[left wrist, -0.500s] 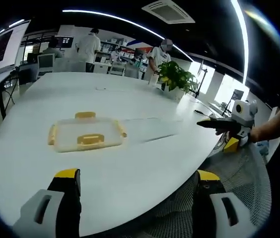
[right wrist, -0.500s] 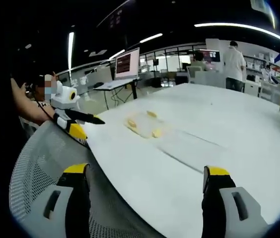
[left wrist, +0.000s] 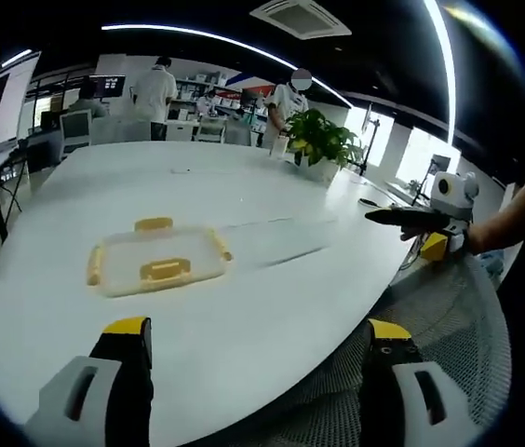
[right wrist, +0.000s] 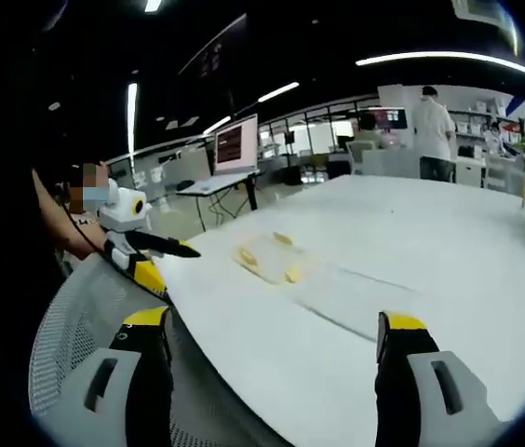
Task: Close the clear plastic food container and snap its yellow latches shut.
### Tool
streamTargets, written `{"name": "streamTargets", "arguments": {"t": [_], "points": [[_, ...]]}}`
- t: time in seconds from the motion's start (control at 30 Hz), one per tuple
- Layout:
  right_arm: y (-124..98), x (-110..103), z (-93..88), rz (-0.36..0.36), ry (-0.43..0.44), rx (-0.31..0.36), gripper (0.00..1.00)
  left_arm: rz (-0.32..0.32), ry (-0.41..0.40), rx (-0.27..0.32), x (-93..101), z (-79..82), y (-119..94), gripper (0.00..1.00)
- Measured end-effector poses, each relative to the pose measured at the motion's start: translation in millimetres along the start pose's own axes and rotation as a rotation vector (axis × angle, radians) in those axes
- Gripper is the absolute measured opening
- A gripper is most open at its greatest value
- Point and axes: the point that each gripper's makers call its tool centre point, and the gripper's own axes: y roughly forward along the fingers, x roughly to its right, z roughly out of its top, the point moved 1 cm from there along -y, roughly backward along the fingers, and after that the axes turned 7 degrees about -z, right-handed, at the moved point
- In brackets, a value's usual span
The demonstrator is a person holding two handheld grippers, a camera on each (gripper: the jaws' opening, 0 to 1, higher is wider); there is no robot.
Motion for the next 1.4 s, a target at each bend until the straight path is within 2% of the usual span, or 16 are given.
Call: {"name": "streamTargets", "arguments": {"t": [0.07, 0.1, 0.17, 0.23, 0.3, 0.37, 0.57, 0.67, 0.8, 1.03, 1.13, 1.27, 1.3, 1.33, 1.4], "points": [[0.5, 2.2, -0.9, -0.001, -0.005, -0.016, 0.9, -0.005, 0.004, 0.002, 1.3, 1.8, -1.2, 0.91], [0.3, 7.7, -4.4, -0.022, -0.048, -0.049, 0.9, -0.007, 0.002, 0.004, 1.5, 2.5, -2.1, 0.91], [0.1, 11.2, 1.5, -0.036, -0.046, -0.026, 0.92, -0.011, -0.006, 0.003, 0.8, 2.9, -2.6, 0.92], [-0.2, 14.6, 7.2, -0.054, -0.078, -0.033, 0.95, -0.014, -0.014, 0.013, 0.8, 4.2, -1.9, 0.92], [-0.1, 8.5, 22.0, -0.031, -0.061, 0.017, 0.97, -0.015, -0.012, 0.011, 2.4, 4.7, -1.5, 0.92], [1.5, 3.8, 25.0, -0.02, -0.09, 0.021, 0.98, -0.013, 0.007, 0.005, 2.3, 5.0, -1.2, 0.91], [2.1, -2.7, 13.7, 0.01, -0.116, -0.017, 1.0, -0.033, 0.024, 0.01, 6.5, 9.1, -1.8, 0.9], [3.3, -5.5, 15.4, 0.018, -0.136, -0.014, 1.0, -0.039, 0.024, 0.002, 7.0, 8.6, -2.3, 0.9], [2.8, -5.0, 12.2, 0.02, -0.151, -0.032, 1.0, -0.037, 0.011, 0.031, 7.4, 13.2, -3.3, 0.9], [4.9, -6.7, 8.7, 0.026, -0.219, -0.075, 1.0, -0.042, 0.021, 0.022, 7.2, 11.6, -2.1, 0.89], [7.1, -4.7, 5.9, 0.02, -0.262, -0.105, 1.0, -0.04, 0.054, 0.021, 7.0, 16.0, -2.9, 0.88], [8.6, -6.9, 7.6, 0.031, -0.254, -0.103, 1.0, -0.036, 0.015, 0.033, 0.3, 18.4, -4.1, 0.86], [8.8, -8.5, 9.0, 0.036, -0.255, -0.098, 1.0, -0.039, 0.013, 0.025, -0.3, 17.5, -3.9, 0.84], [9.8, -11.1, 12.1, 0.047, -0.247, -0.085, 0.99, -0.034, 0.02, -0.007, -2.1, 13.5, -4.7, 0.81], [11.4, -12.5, 14.3, 0.051, -0.241, -0.085, 0.99, -0.03, 0.018, -0.009, -5.2, 13.7, -5.4, 0.8]]}}
